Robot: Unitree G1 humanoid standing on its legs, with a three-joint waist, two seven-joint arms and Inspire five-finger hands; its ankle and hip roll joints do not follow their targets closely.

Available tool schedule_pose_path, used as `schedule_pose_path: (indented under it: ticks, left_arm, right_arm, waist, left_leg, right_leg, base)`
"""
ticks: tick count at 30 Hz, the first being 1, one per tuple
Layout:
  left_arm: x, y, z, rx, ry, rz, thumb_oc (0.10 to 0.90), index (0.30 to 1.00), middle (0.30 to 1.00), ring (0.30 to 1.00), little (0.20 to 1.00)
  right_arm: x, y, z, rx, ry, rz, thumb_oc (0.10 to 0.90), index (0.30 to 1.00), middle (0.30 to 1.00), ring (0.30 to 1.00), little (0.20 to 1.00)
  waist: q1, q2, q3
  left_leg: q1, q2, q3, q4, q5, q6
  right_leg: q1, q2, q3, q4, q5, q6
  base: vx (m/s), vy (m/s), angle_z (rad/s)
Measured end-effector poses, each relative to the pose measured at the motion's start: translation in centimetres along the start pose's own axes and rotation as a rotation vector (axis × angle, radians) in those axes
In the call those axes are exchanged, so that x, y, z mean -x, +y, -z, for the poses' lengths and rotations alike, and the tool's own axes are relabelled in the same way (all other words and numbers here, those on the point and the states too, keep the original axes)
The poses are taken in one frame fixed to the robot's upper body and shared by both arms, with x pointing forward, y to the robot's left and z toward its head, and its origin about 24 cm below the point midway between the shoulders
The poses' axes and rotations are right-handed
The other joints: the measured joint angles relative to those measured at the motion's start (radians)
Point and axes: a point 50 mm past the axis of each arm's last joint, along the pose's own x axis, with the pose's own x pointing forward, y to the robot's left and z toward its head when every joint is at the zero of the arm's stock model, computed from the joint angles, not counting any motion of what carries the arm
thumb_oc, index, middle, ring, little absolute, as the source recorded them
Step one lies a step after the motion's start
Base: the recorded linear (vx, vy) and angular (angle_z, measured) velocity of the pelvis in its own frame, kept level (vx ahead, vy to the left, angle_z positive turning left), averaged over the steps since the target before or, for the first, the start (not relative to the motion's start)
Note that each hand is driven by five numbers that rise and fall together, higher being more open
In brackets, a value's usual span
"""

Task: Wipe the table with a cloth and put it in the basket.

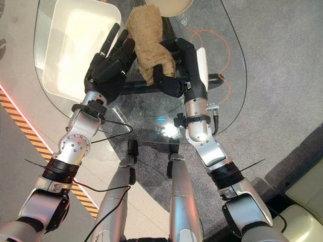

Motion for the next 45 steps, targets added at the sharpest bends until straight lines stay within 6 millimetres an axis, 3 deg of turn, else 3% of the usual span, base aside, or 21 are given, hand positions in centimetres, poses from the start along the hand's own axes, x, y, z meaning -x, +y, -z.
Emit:
schedule_pose_path:
  ticks: [37, 39, 40, 43, 44, 45]
  left_arm:
    - [-0.1, -0.1, -0.4, 0.039, -0.042, 0.004, 0.800, 0.900, 0.900, 0.900, 0.900]
    - [0.0, -0.1, -0.5, 0.040, -0.055, 0.004, 0.665, 0.785, 0.785, 0.785, 0.765]
    - [0.0, -0.1, -0.6, 0.040, -0.060, 0.004, 0.418, 0.573, 0.573, 0.573, 0.518]
    - [0.0, -0.1, -0.7, 0.037, -0.070, 0.003, 0.226, 0.408, 0.408, 0.408, 0.326]
    - [0.0, 0.0, -0.8, 0.031, -0.078, 0.002, 0.100, 0.300, 0.300, 0.300, 0.200]
    - [0.0, 0.0, -0.8, 0.022, -0.087, 0.000, 0.100, 0.300, 0.300, 0.300, 0.200]
  right_arm:
    - [-0.6, 0.8, -0.6, 0.004, -0.023, -0.209, 0.100, 0.300, 0.300, 0.300, 0.200]
    - [-0.6, 0.9, -0.7, 0.005, -0.027, -0.216, 0.100, 0.300, 0.300, 0.300, 0.200]
    - [-0.7, 0.9, -0.8, 0.004, -0.030, -0.218, 0.100, 0.300, 0.300, 0.300, 0.200]
    - [-0.7, 0.9, -0.9, 0.003, -0.039, -0.222, 0.100, 0.300, 0.300, 0.300, 0.200]
    - [-0.8, 1.0, -1.0, 0.002, -0.042, -0.227, 0.100, 0.300, 0.300, 0.300, 0.200]
    - [-0.8, 1.0, -1.1, 0.001, -0.049, -0.236, 0.100, 0.300, 0.300, 0.300, 0.200]
  waist:
    - [0.000, 0.000, 0.000]
    - [0.000, 0.000, 0.000]
    - [0.001, 0.000, 0.000]
    - [0.001, 0.000, 0.000]
    - [0.001, 0.000, 0.000]
    - [0.000, 0.000, 0.000]
  left_leg:
    - [0.002, 0.001, 0.000, -0.003, 0.000, 0.000]
    - [0.002, 0.001, 0.000, -0.003, 0.000, 0.000]
    - [0.002, 0.001, 0.000, -0.003, 0.000, 0.000]
    - [0.001, 0.001, 0.000, -0.003, 0.000, 0.000]
    - [0.000, 0.001, 0.000, -0.003, 0.000, 0.000]
    - [0.000, 0.001, 0.000, -0.003, 0.000, 0.000]
  right_leg:
    - [0.002, 0.000, -0.001, -0.002, 0.002, 0.000]
    - [0.002, 0.000, -0.001, -0.002, 0.002, 0.000]
    - [0.002, 0.000, -0.001, -0.002, 0.002, 0.000]
    - [0.002, 0.000, -0.002, -0.003, 0.002, 0.001]
    - [0.002, 0.000, -0.002, -0.003, 0.002, 0.001]
    - [0.001, 0.000, -0.002, -0.003, 0.002, 0.001]
  base:
    - [0.00, 0.000, 0.00]
    - [0.00, 0.000, 0.00]
    - [0.00, 0.000, 0.00]
    - [0.00, 0.000, 0.00]
    - [0.00, 0.000, 0.00]
    - [0.00, 0.000, 0.00]
